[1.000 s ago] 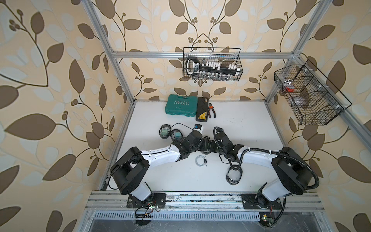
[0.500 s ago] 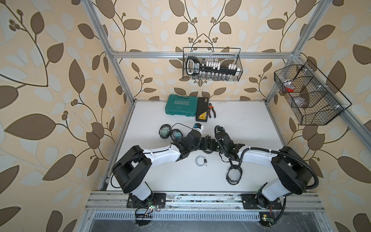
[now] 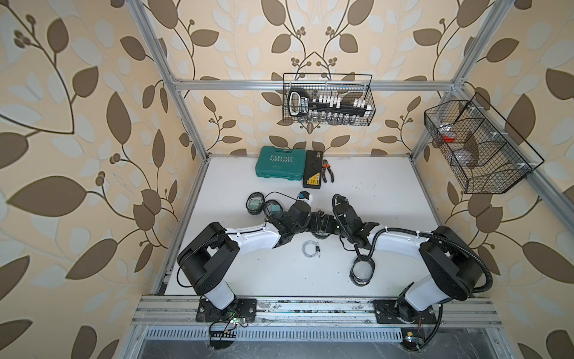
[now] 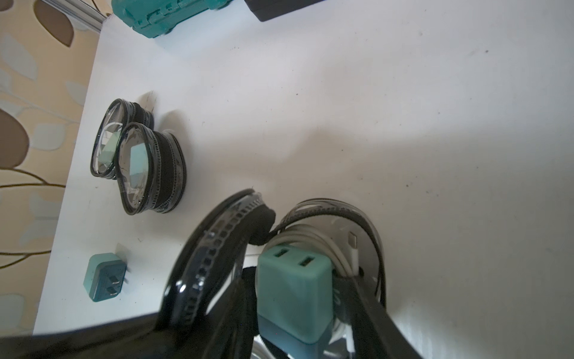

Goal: Pack away charging kits
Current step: Place the plug in the storage bag, then close the storage bag at the center of the board.

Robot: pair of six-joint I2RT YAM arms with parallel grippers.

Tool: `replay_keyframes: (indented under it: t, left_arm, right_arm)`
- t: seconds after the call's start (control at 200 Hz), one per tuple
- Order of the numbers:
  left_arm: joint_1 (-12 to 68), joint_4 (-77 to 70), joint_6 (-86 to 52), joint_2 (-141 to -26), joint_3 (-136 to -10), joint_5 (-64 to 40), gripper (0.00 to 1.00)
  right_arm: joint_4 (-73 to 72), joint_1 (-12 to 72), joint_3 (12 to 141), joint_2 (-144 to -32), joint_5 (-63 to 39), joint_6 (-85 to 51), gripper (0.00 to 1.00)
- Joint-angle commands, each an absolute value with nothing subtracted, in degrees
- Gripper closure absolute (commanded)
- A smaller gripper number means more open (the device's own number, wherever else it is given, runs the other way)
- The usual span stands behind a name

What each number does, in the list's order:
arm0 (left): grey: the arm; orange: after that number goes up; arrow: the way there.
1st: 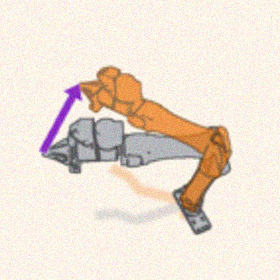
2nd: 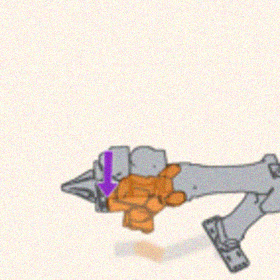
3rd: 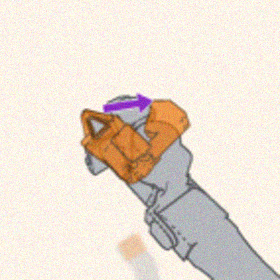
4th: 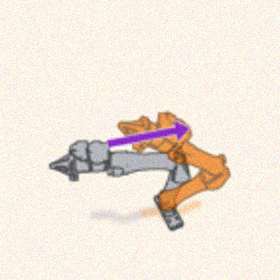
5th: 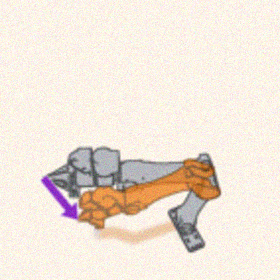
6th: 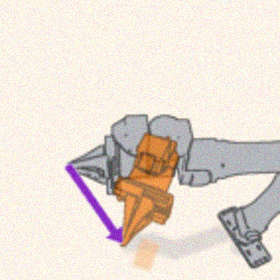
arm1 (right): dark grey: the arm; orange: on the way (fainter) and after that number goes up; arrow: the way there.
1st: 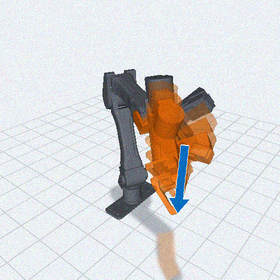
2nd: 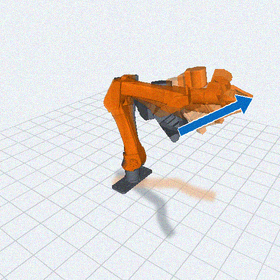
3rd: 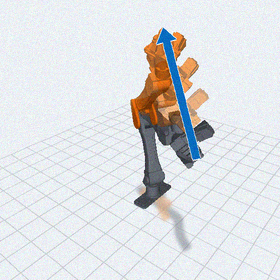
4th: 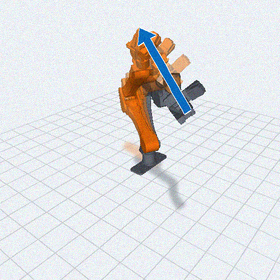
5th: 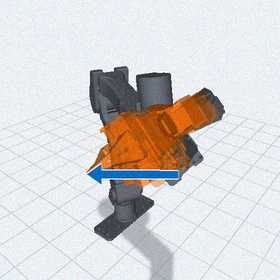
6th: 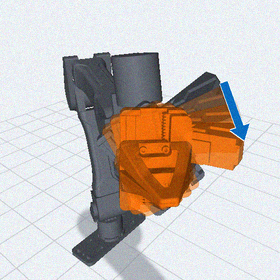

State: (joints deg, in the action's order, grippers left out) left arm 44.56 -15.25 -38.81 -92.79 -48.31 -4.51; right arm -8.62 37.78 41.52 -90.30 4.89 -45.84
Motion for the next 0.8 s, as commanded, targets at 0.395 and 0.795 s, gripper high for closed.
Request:
replay_keyframes:
  t: [0.395,0.795]
  left_arm:
    - [44.39,-9.00,-37.80,-78.26,-43.07,6.46,0.01]
    - [44.31,-7.53,-42.25,-72.87,-38.05,17.41,0.01]
  right_arm:
    - [-1.81,34.39,38.86,-78.01,6.94,-45.92,0.37]
    - [7.00,39.11,48.61,-89.55,12.79,-46.31,0.69]
